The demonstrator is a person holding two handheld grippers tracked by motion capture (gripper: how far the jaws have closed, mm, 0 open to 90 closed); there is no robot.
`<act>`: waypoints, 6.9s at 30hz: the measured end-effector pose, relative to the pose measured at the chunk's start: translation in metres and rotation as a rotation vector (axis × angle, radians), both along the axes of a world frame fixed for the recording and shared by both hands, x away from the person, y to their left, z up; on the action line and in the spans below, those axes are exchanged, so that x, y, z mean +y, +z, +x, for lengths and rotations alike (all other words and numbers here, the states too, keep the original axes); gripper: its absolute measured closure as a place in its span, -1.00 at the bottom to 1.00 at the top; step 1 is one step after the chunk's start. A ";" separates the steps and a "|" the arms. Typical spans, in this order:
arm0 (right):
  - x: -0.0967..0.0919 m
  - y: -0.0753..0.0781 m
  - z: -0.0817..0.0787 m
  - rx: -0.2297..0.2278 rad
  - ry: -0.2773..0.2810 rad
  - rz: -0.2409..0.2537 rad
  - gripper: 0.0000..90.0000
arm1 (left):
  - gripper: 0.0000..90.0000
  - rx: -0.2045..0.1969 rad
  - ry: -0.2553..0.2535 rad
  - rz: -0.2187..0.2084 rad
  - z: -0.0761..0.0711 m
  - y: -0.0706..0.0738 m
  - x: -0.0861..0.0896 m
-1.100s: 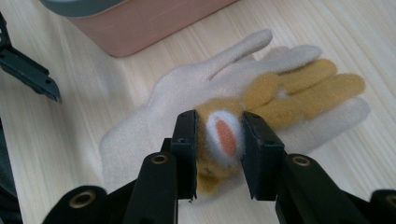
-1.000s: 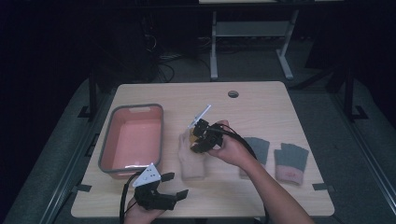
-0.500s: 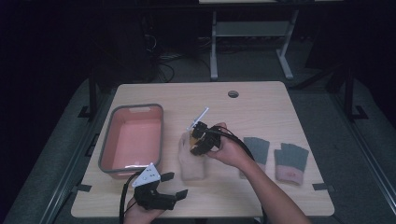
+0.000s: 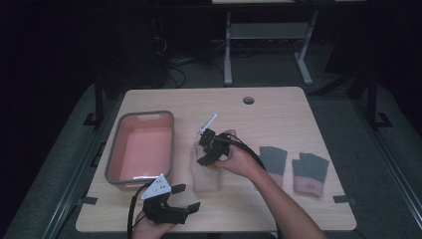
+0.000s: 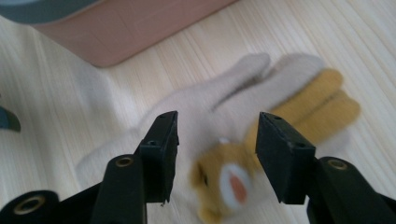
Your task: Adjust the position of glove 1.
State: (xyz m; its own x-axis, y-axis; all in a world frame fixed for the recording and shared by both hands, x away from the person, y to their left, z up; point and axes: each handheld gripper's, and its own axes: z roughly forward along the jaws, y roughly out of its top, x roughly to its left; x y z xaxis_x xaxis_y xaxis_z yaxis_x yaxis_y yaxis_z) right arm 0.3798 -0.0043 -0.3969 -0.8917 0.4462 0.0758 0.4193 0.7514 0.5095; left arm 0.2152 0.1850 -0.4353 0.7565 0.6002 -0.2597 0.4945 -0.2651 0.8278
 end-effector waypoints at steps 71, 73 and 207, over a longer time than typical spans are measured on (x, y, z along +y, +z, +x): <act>-0.113 -0.037 -0.037 0.179 -0.396 0.222 -0.18 | -0.25 0.294 0.151 0.018 0.066 -0.019 -0.066; -0.114 -0.039 -0.037 0.185 -0.407 0.227 -0.18 | -0.22 0.299 0.157 0.025 0.068 -0.021 -0.066; -0.069 0.053 -0.009 0.343 -0.491 0.652 0.86 | 0.52 0.300 0.088 -0.188 0.118 0.083 0.005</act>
